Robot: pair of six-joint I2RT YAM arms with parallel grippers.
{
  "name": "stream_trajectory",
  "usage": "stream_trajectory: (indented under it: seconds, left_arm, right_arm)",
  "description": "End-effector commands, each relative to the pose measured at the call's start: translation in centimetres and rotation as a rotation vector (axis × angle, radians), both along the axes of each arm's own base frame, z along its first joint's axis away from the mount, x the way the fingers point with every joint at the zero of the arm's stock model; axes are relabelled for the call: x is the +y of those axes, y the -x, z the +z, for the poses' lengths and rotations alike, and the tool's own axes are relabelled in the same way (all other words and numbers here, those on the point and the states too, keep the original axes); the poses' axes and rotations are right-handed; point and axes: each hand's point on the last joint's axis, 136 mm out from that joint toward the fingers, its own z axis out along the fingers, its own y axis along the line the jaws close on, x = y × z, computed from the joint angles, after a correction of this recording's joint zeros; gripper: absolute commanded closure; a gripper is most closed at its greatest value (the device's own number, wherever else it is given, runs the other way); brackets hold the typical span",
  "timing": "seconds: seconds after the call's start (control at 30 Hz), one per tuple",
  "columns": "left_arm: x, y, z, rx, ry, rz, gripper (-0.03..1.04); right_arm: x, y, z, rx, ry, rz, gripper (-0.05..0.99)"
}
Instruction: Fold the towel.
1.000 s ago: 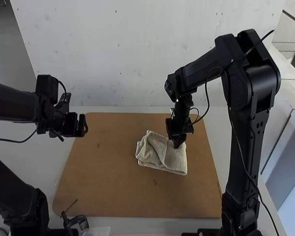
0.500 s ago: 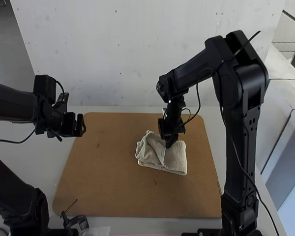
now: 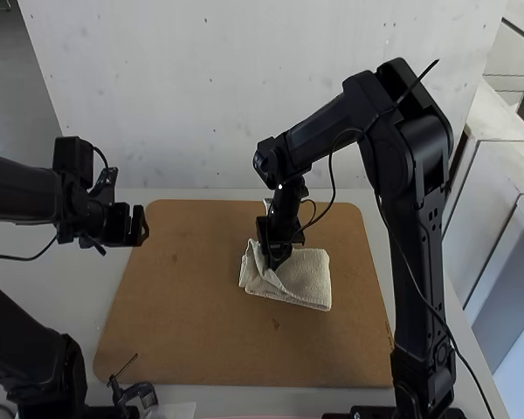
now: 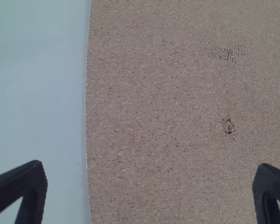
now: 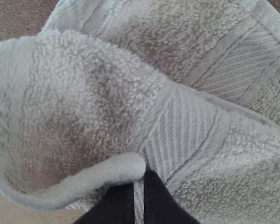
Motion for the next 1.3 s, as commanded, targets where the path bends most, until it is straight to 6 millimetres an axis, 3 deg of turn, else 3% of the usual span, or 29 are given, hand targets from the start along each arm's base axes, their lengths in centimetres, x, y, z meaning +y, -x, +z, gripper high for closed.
stream_trajectory:
  seconds: [0.0,0.33,0.43,0.57,0.67,0.73,0.83,0.97,1.2,1.27]
  left_arm:
    - [0.1,-0.2,0.8,-0.031,-0.003,-0.012,0.02]
    - [-0.5,-0.2,0.9,-0.033,0.000,-0.026,0.03]
    - [-0.6,-0.2,0.8,-0.032,0.000,-0.030,0.03]
    - [-0.9,-0.2,0.8,-0.031,0.001,-0.038,0.03]
    - [-1.2,-0.2,0.8,-0.031,0.003,-0.044,0.03]
    - [-1.2,-0.2,0.9,-0.032,0.006,-0.040,0.03]
    - [-1.0,-0.3,1.0,-0.035,0.013,-0.027,0.03]
    - [-0.7,-0.6,2.8,-0.092,0.020,-0.015,0.02]
    - [3.1,-0.1,8.7,-0.274,0.014,0.103,0.04]
    - [3.3,0.6,11.3,-0.362,0.013,0.107,0.05]
  right_arm:
    - [1.9,0.1,1.8,-0.017,-0.059,0.008,0.91]
    - [3.8,0.8,5.1,-0.045,-0.158,0.043,0.91]
    - [3.8,1.0,6.4,-0.058,-0.169,0.046,0.69]
    - [3.5,1.1,7.4,-0.070,-0.176,0.044,0.59]
    - [3.3,0.8,7.8,-0.088,-0.189,0.037,0.31]
    - [2.2,-0.3,7.7,-0.096,-0.189,-0.001,0.17]
    - [0.3,-2.1,8.7,-0.140,-0.212,-0.066,0.11]
    - [-2.7,-4.5,11.1,-0.235,-0.260,-0.164,0.08]
    - [-7.8,-5.9,15.2,-0.377,-0.319,-0.315,0.08]
    - [-9.6,-6.5,16.8,-0.455,-0.359,-0.384,0.08]
